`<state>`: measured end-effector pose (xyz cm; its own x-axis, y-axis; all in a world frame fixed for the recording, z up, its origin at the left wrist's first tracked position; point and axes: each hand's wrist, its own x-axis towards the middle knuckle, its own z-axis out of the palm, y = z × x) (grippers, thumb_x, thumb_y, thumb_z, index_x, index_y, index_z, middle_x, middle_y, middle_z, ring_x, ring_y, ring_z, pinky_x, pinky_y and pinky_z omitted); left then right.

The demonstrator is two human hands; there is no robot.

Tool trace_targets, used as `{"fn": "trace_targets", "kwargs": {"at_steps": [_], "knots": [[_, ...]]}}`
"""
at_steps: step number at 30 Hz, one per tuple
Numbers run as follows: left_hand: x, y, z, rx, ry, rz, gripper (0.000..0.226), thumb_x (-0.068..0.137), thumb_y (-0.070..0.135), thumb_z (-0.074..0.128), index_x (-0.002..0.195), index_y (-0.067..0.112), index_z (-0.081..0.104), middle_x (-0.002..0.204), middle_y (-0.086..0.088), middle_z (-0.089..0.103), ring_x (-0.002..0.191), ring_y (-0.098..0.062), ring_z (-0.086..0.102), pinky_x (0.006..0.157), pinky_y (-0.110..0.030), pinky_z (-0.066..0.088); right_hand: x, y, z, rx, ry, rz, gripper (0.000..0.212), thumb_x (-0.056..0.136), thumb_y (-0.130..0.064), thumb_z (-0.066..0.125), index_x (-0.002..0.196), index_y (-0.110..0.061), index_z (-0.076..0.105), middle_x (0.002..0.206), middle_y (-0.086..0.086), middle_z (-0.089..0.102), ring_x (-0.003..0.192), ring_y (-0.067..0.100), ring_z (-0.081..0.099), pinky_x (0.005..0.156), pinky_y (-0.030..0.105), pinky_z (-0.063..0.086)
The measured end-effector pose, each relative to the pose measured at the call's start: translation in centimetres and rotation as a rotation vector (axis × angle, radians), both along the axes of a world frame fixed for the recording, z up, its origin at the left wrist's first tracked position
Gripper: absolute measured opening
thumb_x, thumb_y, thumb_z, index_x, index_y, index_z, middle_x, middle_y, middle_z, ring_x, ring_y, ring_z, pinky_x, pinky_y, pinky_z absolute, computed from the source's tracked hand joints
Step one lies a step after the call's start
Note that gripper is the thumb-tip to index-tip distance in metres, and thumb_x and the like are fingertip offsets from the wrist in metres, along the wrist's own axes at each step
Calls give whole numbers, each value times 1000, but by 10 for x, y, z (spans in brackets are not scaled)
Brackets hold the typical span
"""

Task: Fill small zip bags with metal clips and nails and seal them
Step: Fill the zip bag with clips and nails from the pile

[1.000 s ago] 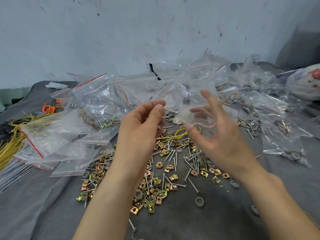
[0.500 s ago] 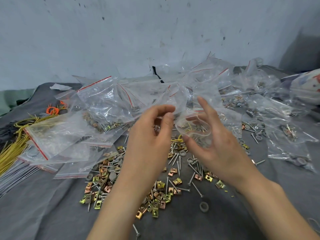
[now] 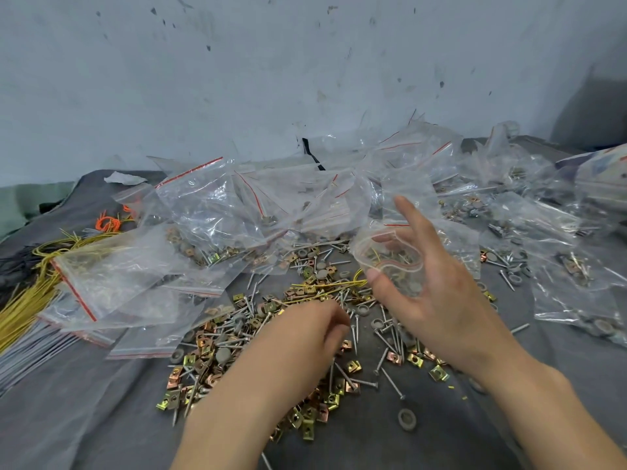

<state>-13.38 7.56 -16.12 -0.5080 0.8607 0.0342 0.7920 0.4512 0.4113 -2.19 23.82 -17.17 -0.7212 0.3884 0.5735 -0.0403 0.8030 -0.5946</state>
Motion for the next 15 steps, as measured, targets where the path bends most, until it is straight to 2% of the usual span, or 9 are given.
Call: {"fn": "trace_targets", "kwargs": {"at_steps": [2,4,8,11,15], "knots": [[5,5,-7,-35,67,44,21,102,39,45,113,29,60,110,10,64,104,-11,58,91,-35,49,0,0,1,-10,1,1,81,87,-63,53,154,-51,9,129,-20,58,128,-2,50,107,37,44],[12,11,-15,-48,147,107,26,103,42,40,109,25,58,109,4,62,105,-17,56,90,-36,47,1,1,1,-20,1,-2,81,86,-62,53,153,-51,9,129,-20,58,128,-3,49,107,36,44],[26,18,-26,-100,285,156,35,99,52,40,115,24,53,118,0,55,114,-22,49,94,-37,41,2,3,1,-20,14,-11,80,87,-58,55,153,-49,11,126,-24,58,129,-2,49,108,33,42],[28,19,-27,-136,296,130,37,96,56,44,118,27,49,119,0,53,116,-23,49,95,-38,42,2,3,1,-10,5,-17,79,88,-56,55,153,-48,11,126,-22,59,127,0,50,107,35,43],[25,21,-29,-103,275,157,26,99,46,43,115,27,51,118,2,53,114,-20,51,93,-36,43,2,4,1,-7,9,-13,80,88,-55,55,154,-48,10,127,-23,58,127,0,51,107,33,42]]}}
